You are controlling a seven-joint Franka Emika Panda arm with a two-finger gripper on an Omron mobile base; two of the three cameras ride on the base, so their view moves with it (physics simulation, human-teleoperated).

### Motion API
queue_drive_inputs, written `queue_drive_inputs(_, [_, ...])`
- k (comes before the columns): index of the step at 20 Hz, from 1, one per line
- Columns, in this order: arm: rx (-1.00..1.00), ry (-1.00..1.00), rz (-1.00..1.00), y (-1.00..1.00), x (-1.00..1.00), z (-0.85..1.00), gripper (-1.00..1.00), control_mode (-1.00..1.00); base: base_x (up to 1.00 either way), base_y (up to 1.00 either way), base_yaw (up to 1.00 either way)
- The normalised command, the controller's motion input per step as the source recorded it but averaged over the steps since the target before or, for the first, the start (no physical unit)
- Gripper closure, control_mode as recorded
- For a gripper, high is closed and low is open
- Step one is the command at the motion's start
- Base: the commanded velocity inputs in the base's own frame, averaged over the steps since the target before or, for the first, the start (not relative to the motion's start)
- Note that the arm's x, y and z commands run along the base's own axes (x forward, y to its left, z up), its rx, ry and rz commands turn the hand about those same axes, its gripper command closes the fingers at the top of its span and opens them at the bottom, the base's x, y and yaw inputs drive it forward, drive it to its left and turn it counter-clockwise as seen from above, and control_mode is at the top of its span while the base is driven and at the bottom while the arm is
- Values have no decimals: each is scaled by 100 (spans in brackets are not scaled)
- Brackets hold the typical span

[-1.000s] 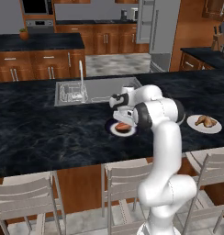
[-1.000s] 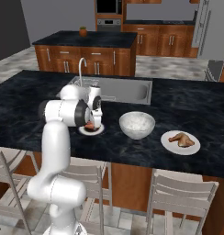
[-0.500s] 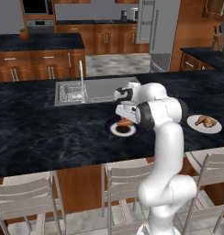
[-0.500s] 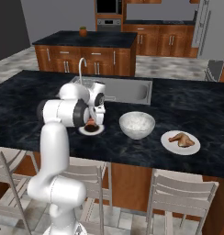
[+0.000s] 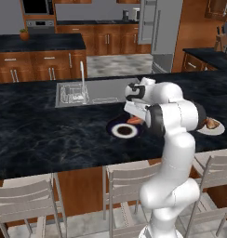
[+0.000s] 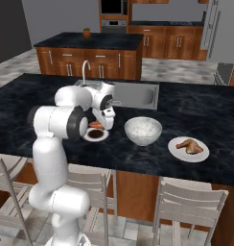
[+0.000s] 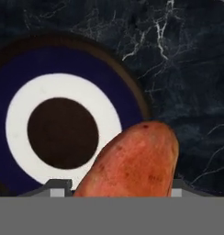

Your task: Pick the chicken drumstick and sweet potato from their plates and place them in the bowl. Then put the bowl in the fridge.

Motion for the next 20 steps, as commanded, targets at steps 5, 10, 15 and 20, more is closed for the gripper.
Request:
queue_drive_inputs(5, [0,-2,19,-24,-44,43,100,-100,0,0,0])
queue_drive_inputs(10, [0,-2,16,-22,-39,47,100,-100,0,0,0])
queue_drive_inputs(15, [-4,-7,9,-25,-19,41,100,-100,0,0,0])
queue_drive_inputs(20, [-10,-15,8,-42,-2,23,100,-100,0,0,0])
